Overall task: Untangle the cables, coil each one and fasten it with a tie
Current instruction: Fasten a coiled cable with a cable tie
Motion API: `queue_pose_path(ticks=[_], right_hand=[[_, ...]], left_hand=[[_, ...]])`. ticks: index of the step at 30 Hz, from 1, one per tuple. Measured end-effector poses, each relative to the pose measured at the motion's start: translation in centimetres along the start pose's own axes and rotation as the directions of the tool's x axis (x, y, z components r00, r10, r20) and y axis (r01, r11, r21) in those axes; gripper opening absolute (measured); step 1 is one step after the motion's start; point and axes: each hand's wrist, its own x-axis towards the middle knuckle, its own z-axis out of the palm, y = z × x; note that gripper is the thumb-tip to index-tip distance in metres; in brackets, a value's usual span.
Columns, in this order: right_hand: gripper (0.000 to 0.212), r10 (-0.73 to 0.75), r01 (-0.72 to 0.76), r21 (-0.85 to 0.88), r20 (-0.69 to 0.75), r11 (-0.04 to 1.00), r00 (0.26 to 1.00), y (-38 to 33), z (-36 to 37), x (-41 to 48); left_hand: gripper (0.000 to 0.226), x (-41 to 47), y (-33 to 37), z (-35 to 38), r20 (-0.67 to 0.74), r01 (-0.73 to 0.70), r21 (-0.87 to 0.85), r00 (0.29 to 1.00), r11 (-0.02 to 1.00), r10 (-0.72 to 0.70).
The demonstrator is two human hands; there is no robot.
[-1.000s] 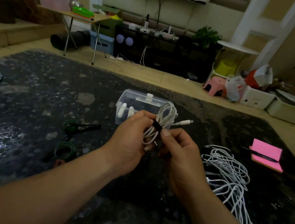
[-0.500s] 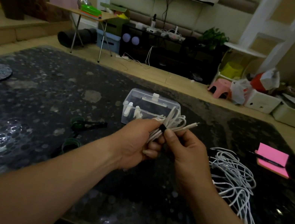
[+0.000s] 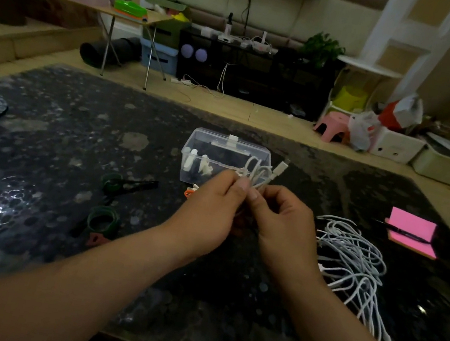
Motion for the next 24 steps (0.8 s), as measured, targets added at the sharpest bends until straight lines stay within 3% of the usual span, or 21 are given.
queue_pose_path(ticks=[4,10,17,20,24], right_hand=[[0.013,0.045,-0.043,-0.03,0.053,0.999,0.998,0.1,-0.1,0.2],[0.007,0.034,-0.036,0.048,0.047,0.998,0.998,-0.2,-1.4,0.7],[0.009,0.16,-0.221,0.363,0.191,0.905,0.968,-0.1,-1.5,1.2],[0.014,0.137,-0.2,0.337,0.201,0.92,0.97,-0.2,-1.6,1.2],[0.016,0.068,-0.082,0.18,0.082,0.98,0.994,0.3,-1.1,0.8]], left_hand=[[0.03,0.2,0.2,0.4,-0.051,0.081,-0.168,0.995,0.983,-0.091],[0.025,0.6,1.2,0.4,0.12,0.181,-0.379,0.982,0.907,-0.146],[0.021,0.7,1.2,-0.4,0.233,0.17,-0.485,0.971,0.858,-0.06],[0.027,0.4,1.3,-0.6,0.227,0.158,-0.511,0.973,0.845,-0.045],[0.036,-0.1,1.2,-0.2,0.116,0.091,-0.449,0.992,0.889,-0.043]])
